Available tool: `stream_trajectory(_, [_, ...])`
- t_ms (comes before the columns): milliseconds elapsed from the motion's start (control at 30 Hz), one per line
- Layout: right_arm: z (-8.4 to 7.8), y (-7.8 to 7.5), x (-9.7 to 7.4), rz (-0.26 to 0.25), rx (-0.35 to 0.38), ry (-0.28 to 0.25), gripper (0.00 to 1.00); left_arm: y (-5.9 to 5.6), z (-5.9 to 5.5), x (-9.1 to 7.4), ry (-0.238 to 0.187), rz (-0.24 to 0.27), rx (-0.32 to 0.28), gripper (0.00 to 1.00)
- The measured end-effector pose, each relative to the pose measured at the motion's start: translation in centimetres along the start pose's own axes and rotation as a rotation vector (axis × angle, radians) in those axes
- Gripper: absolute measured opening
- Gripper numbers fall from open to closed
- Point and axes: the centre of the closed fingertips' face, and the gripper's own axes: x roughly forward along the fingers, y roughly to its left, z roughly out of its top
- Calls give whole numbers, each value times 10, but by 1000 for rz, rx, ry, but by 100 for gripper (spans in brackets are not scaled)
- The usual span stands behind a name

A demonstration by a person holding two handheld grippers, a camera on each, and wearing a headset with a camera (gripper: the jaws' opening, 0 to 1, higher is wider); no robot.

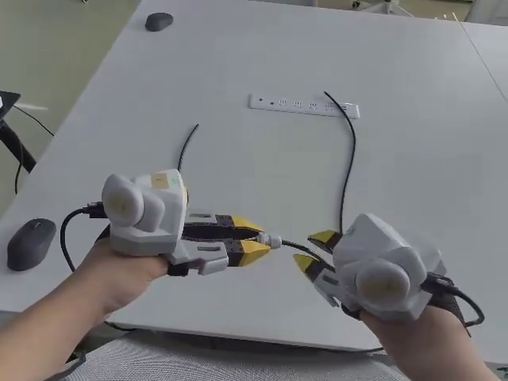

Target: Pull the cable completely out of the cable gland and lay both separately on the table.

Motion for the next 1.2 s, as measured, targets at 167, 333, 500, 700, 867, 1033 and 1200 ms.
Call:
stream_trajectory(167, [3, 0, 1, -15, -48, 8, 5, -2, 1, 1, 0, -1, 6, 15])
stream_trajectory(333, [5, 3, 1, -21, -91, 3, 4, 0, 0, 0, 5, -2, 5, 15])
stream_trajectory(500, [9, 8, 1, -28, -154, 1, 2, 0, -1, 0, 6, -3, 7, 15])
stream_trajectory(700, [11, 9, 2, -22, -154, -2, 2, 0, -2, 0, 12, -8, 9, 15])
stream_trajectory(867, [10, 11, 1, -2, -95, -4, 1, -1, -3, 0, 16, -15, 12, 15])
stream_trajectory(1033, [8, 11, 1, -3, -69, -3, 1, -2, -4, 0, 14, -18, 9, 15])
stream_trajectory(1200, [6, 10, 2, 1, -21, -4, 0, -3, -4, 1, 12, -19, 6, 15])
